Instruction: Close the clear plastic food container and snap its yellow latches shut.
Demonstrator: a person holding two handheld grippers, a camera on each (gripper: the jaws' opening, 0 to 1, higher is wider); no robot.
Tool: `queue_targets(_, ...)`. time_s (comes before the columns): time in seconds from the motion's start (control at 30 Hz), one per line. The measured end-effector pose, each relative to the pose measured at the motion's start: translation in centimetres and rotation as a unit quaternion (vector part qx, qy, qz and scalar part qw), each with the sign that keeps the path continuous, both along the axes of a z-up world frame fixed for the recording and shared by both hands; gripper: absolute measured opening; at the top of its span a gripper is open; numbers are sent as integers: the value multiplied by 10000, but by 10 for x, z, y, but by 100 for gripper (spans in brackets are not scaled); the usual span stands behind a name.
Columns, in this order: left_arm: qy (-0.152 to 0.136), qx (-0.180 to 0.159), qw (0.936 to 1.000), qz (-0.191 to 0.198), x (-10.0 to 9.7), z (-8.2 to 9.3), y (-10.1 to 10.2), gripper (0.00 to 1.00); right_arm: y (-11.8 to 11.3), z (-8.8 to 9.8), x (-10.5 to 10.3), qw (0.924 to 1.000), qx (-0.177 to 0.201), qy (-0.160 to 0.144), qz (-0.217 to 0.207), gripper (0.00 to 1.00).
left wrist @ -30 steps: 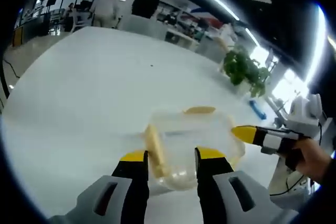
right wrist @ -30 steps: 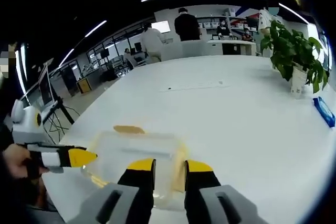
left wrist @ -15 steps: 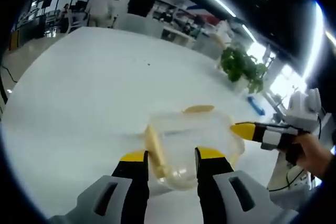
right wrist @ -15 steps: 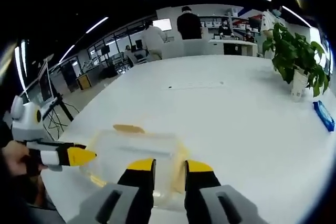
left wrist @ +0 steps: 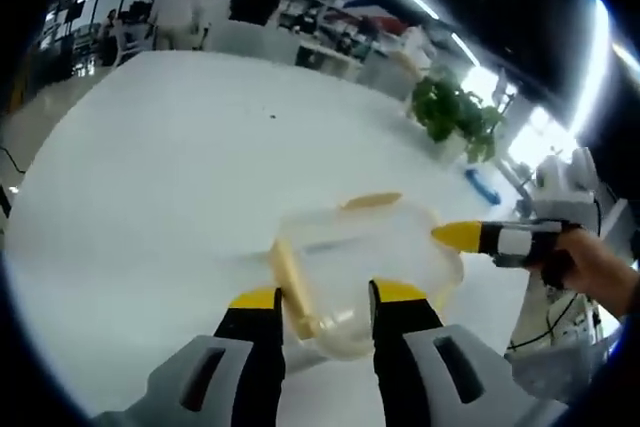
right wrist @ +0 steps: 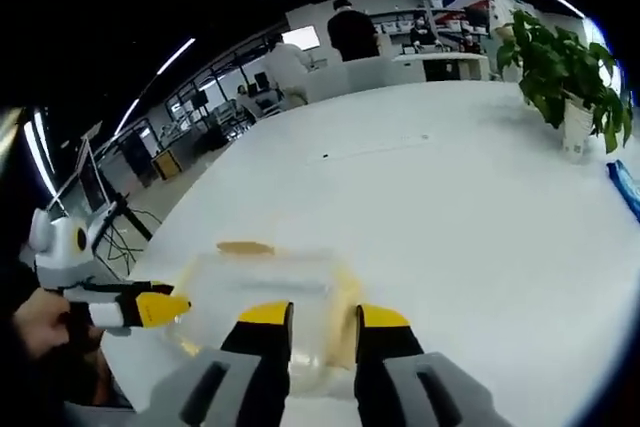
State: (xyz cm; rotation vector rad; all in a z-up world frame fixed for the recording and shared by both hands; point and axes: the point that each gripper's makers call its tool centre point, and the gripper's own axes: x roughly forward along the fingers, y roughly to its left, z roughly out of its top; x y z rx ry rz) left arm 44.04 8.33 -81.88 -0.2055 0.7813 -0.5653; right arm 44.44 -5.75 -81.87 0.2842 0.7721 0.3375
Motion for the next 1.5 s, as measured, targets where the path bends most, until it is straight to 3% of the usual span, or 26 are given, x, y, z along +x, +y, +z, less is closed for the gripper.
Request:
queue_targets(0.17, 71, 9, 9999, -121, 0, -1, 0, 31, -1, 1, 1, 9999, 78, 25, 145, 20)
queue_targets(0.2, 73, -1, 9999, -130, 0, -1, 0, 31, 5, 2, 2, 9989, 464, 117, -8, 19)
queue_targets(0.23, 54, -53, 9999, -135, 1, 1, 2, 31, 2, -6, -7, 9985, 409, 274, 238, 19)
queue_targets(0.27, 75, -89, 9998, -141, 1, 1, 3, 31, 1, -8, -6, 9979, 551, 317, 110, 19)
queue_targets(0.37, 110, -75, 9997, -181, 1, 2, 1, 31, 0, -8, -3, 9987, 385, 276, 194, 19)
queue_targets(0.5, 252, -419, 9988, -101, 1, -4, -1, 29, 0, -7, -2, 9989, 424, 198, 89, 19)
queue_targets(0.57, 372, -293, 9988, -91, -2, -5, -1, 29, 1, -4, -3, 9991, 335, 217, 166, 19)
queue_targets(0.9, 180, -306, 9993, 103, 0, -5, 0, 30, 1, -3, 1, 9998, 154, 83, 116, 19)
queue_targets(1.1, 207, -326, 9992, 108, 1, -3, 0, 31, -1, -2, 5, 9997, 192, 77, 132, 20)
queue_targets(1.5, 23, -226, 9997, 130, 1, -1, 1, 33, 3, 3, 2, 9965, -426, -239, 682, 22)
